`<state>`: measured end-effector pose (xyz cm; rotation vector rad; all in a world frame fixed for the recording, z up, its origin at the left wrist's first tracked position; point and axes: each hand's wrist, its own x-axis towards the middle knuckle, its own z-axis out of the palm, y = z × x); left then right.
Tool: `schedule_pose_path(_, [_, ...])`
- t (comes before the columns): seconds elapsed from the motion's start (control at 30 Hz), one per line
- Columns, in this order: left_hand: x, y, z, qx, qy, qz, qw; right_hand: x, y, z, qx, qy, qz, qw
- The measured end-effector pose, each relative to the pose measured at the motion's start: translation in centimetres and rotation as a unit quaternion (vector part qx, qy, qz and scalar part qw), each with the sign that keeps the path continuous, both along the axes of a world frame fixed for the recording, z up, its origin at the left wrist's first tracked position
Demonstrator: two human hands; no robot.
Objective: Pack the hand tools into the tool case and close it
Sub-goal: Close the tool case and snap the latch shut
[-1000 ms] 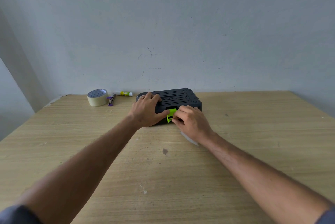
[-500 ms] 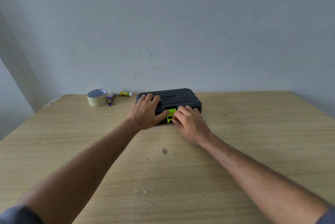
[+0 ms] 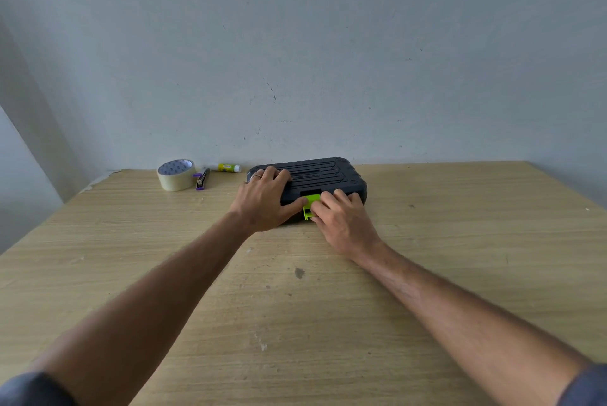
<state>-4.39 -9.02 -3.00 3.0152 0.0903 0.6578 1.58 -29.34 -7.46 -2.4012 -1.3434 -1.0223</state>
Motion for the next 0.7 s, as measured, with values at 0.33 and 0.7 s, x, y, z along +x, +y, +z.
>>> schedule_pose_path(0.33, [-0.19,-0.09,0.2,-0.019,0.031,0.002,0.999,-0.28,-0.19,0.02,0.007,0.02,-0.021,1.0])
schedule_pose_path(0.7, [-0.18,-0.56,-0.19,-0.023,0.006,0.03,0.999,0.18,-0.25,0.77,0.007,0.034,-0.02,0.999])
